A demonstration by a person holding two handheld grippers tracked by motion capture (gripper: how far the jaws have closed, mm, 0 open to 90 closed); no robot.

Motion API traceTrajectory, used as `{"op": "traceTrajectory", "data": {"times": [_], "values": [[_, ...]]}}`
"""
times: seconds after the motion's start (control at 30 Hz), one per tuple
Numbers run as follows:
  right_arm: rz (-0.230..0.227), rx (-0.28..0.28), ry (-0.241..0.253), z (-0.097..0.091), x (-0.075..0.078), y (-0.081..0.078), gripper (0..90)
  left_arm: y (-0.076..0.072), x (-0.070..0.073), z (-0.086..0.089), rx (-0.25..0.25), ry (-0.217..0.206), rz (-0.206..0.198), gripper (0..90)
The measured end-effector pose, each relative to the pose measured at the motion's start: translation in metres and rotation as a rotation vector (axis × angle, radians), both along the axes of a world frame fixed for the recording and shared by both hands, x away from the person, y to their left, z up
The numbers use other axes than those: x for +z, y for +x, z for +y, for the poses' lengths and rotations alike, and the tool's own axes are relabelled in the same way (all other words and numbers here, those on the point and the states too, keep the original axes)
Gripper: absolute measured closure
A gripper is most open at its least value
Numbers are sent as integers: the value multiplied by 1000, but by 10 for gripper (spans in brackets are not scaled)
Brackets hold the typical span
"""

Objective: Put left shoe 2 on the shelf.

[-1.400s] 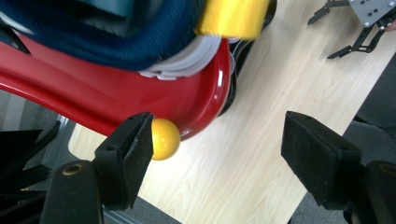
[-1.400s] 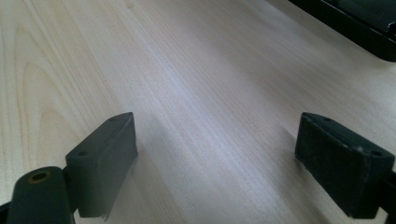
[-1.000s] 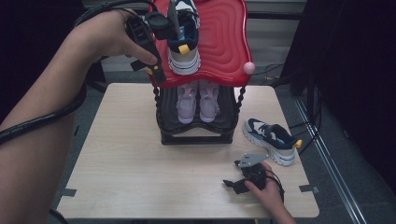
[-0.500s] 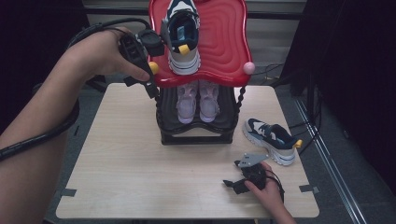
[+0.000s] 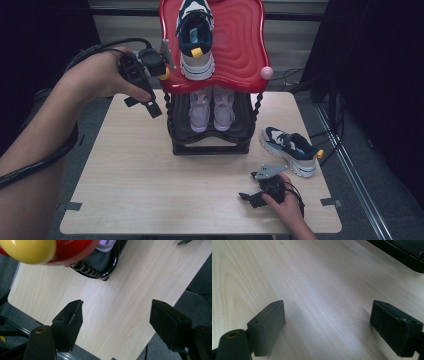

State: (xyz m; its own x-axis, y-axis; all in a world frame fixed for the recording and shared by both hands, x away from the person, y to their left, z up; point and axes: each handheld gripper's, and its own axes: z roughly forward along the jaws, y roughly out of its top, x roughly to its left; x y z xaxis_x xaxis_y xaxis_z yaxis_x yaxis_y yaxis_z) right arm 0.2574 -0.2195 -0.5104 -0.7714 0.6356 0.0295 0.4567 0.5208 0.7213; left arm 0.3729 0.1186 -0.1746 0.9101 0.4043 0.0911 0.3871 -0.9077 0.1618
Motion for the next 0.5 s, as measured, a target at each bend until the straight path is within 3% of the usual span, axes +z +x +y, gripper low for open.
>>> {"op": "traceTrajectory", "data": {"times": [0.23,0.5], "values": [[0,0,0,0,0,0,123,-3,-20,5,-8,12,18,264],[-6,0,-1,0,0,0,123,-11,-42,6,-17,2,-3,266]]}}
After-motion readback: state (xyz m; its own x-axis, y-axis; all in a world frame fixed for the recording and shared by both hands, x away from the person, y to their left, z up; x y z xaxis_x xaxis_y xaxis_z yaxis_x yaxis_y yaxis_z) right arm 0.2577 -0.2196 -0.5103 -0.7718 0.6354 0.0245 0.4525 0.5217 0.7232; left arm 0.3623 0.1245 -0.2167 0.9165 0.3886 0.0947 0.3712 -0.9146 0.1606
